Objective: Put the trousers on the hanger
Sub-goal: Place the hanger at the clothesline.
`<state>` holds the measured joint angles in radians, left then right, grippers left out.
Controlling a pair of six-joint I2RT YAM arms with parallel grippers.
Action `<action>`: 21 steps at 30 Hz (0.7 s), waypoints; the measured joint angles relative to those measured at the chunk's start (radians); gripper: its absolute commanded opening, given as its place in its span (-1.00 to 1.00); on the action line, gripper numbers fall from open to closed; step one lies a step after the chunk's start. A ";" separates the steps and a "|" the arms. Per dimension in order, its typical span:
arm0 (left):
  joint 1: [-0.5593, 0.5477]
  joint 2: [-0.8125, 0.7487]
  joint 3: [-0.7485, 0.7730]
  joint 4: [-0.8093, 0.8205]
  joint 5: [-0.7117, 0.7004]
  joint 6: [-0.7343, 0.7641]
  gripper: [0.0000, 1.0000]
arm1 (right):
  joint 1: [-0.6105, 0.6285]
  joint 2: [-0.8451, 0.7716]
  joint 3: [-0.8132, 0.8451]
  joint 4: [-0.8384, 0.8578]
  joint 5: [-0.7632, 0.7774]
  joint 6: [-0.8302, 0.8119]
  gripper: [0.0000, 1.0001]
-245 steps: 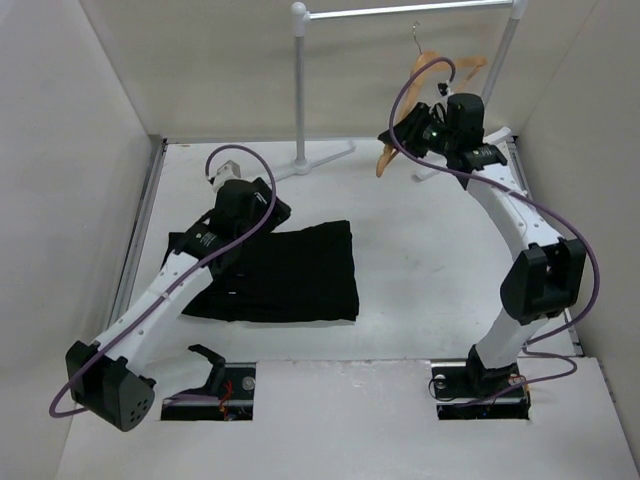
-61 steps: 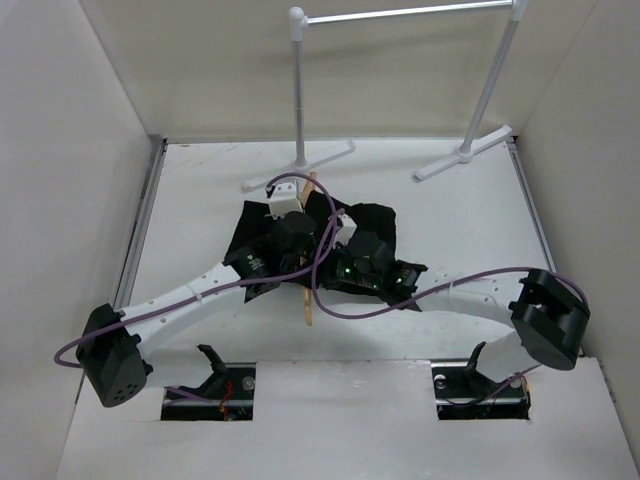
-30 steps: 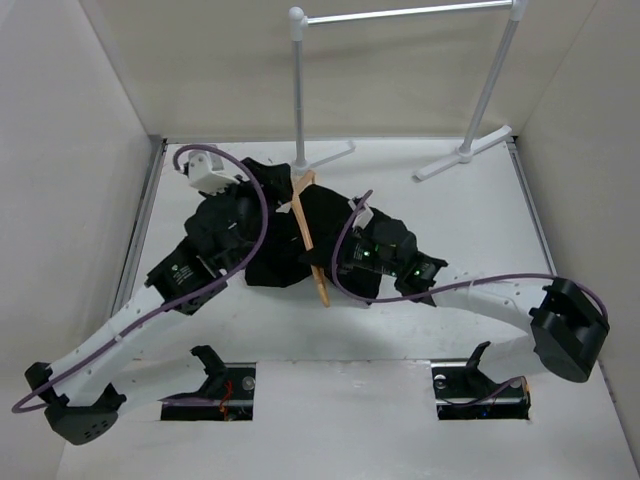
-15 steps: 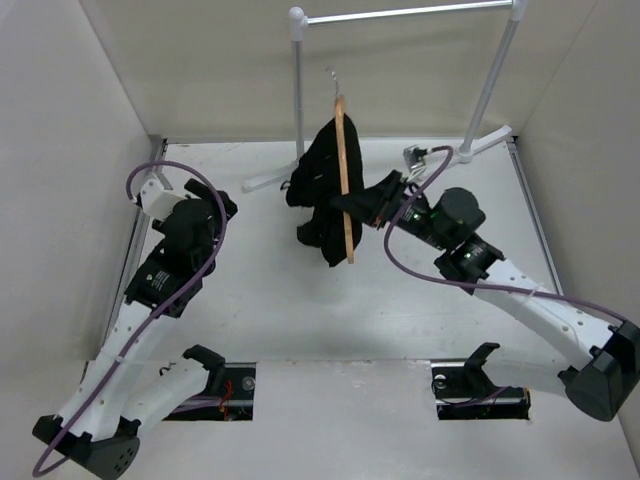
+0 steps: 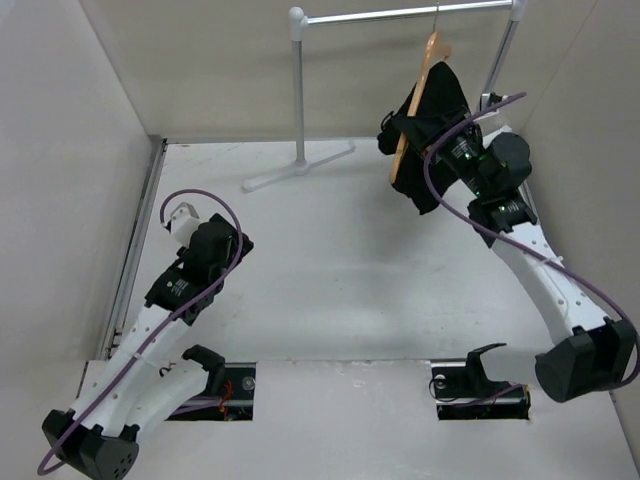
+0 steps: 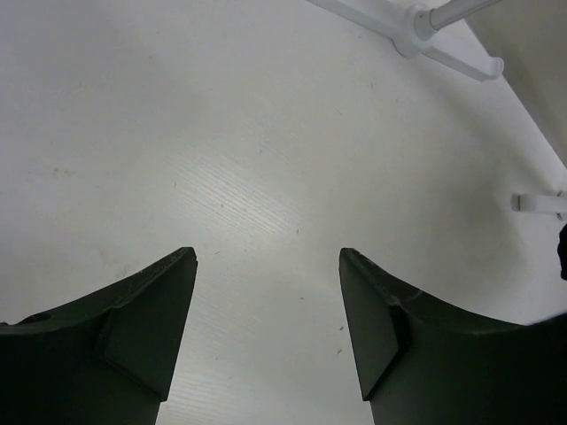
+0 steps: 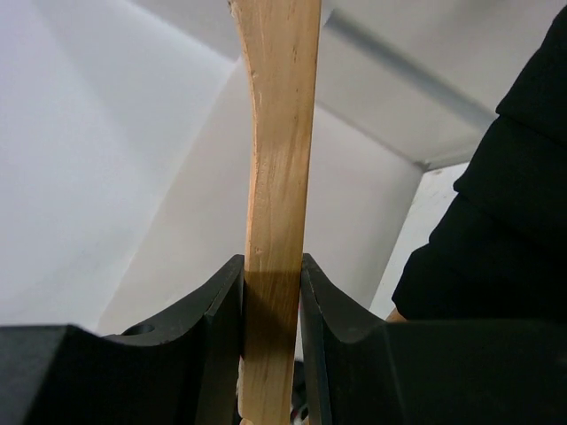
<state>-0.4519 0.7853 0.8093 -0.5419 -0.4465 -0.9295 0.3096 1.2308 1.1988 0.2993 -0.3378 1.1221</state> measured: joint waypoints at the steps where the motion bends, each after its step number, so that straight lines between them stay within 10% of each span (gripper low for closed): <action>1: -0.003 -0.005 -0.006 0.000 0.003 -0.002 0.26 | -0.026 0.024 0.016 0.000 -0.001 0.009 -0.84; 21: 0.003 -0.067 -0.081 -0.002 0.032 -0.012 0.27 | -0.191 0.388 0.245 0.008 -0.040 0.150 -0.86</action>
<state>-0.4492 0.7185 0.7284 -0.5438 -0.4145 -0.9417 0.1184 1.6192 1.4433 0.3073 -0.3779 1.2724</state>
